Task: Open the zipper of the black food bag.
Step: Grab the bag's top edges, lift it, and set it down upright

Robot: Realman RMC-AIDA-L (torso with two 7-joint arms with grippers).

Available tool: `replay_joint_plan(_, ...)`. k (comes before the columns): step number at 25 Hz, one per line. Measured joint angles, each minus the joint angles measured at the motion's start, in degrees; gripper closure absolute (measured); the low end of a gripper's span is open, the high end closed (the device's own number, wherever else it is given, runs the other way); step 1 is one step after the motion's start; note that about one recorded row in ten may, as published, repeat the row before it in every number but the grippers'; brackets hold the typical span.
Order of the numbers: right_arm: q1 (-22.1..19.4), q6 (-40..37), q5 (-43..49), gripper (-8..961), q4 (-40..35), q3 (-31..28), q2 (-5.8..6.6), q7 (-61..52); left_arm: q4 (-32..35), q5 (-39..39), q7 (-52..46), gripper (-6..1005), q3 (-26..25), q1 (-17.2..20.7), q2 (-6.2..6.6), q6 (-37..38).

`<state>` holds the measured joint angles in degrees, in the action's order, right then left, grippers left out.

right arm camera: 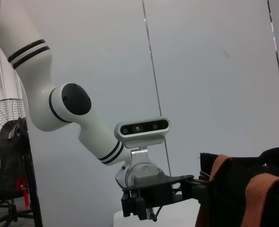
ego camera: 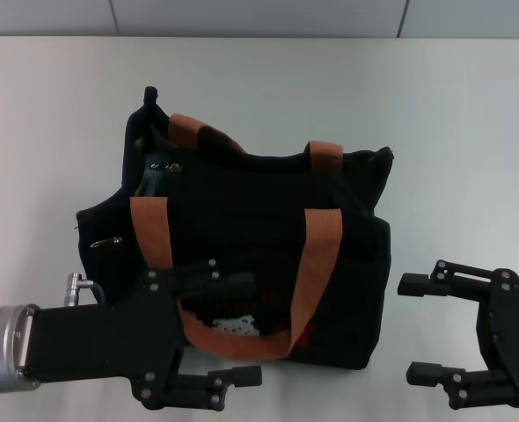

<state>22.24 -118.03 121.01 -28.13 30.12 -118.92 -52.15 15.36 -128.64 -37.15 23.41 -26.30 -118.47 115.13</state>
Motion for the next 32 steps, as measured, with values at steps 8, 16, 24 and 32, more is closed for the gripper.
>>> replay_joint_plan(8,-0.1,0.4,-0.1,119,0.0,0.0,0.0,0.2,0.0,1.4,0.1,193,0.0,0.9,0.05,0.1)
replay_joint_plan(16,-0.2,0.4,-0.3,118,0.0,-0.4,-0.07,0.4,-1.0,10.0,4.8,198,0.1,4.1,0.08,0.3)
replay_joint_plan(24,-0.4,0.6,-0.3,118,0.0,-1.0,-0.08,0.5,-2.1,27.8,10.1,203,0.5,12.8,-0.03,0.4)
replay_joint_plan(32,-0.1,1.3,-0.3,118,0.2,-1.0,-0.09,0.5,-1.4,25.5,9.9,208,0.8,15.7,0.28,-0.9)
